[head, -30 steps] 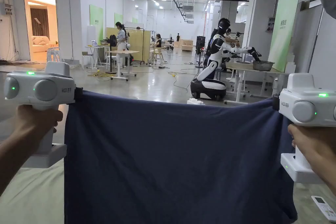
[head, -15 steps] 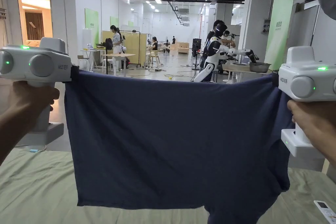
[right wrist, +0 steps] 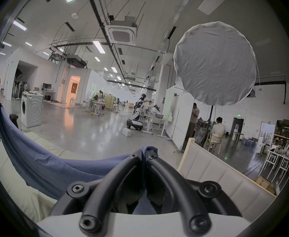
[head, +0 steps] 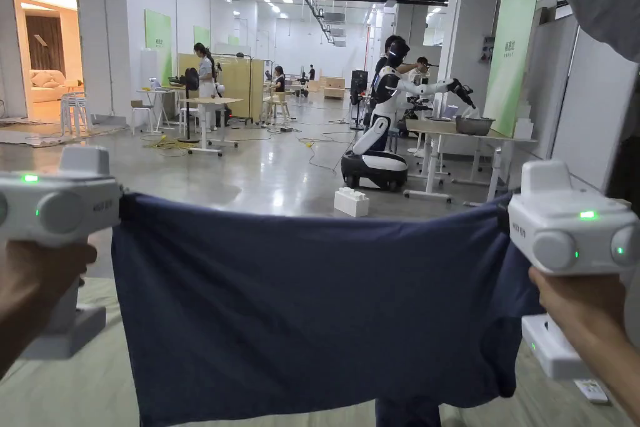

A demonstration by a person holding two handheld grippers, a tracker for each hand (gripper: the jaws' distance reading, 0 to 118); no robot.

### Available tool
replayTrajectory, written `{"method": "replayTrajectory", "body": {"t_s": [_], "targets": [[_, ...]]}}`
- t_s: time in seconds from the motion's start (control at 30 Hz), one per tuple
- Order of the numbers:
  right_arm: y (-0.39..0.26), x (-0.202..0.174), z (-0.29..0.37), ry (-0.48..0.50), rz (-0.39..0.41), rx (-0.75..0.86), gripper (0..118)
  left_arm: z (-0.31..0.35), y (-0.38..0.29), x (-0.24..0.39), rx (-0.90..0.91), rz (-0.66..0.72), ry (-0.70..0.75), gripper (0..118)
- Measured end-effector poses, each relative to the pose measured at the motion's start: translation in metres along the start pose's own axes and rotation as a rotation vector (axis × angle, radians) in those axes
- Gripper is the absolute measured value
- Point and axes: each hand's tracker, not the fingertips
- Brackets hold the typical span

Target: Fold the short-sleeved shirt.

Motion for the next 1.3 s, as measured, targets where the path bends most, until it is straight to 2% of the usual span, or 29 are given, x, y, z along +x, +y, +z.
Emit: {"method": "replayTrajectory", "body": {"t_s": [0.4,0.5,0.57,0.6,0.67,0.73,0.83,0.87,0.93,1.07,1.3], "targets": [[-0.121,-0.019,0.14,0.041,0.06,-0.106,3,0.104,-0.146,-0.013,-0.084,0.018,-0.029,5],[-0.157,-0.023,0.174,0.047,0.027,-0.16,3,0.138,-0.188,-0.019,-0.116,0.007,-0.023,5],[-0.176,-0.029,0.194,0.049,0.073,-0.169,3,0.152,-0.212,-0.026,-0.136,0.002,-0.027,5],[-0.188,-0.029,0.205,0.063,0.017,-0.213,3,0.161,-0.225,-0.028,-0.152,-0.005,-0.027,5],[-0.211,-0.032,0.224,0.066,-0.018,-0.303,3,0.174,-0.254,-0.033,-0.191,-0.017,-0.021,5],[-0.226,-0.037,0.243,0.076,0.028,-0.275,3,0.189,-0.28,-0.036,-0.214,-0.033,-0.023,5],[-0.254,-0.04,0.27,0.105,0.003,-0.363,3,0.215,-0.311,-0.038,-0.282,-0.033,-0.015,5],[-0.262,-0.042,0.277,0.115,0.021,-0.365,3,0.223,-0.323,-0.04,-0.295,-0.022,-0.014,5],[-0.278,-0.046,0.294,0.126,0.05,-0.396,3,0.23,-0.345,-0.044,-0.347,-0.024,-0.019,5],[-0.315,-0.05,0.315,0.154,0.012,-0.52,3,0.241,-0.377,-0.047,-0.406,-0.027,-0.037,5],[-0.362,-0.054,0.327,0.183,0.032,-0.651,3,0.241,-0.403,-0.042,-0.447,-0.077,-0.063,5]]}}
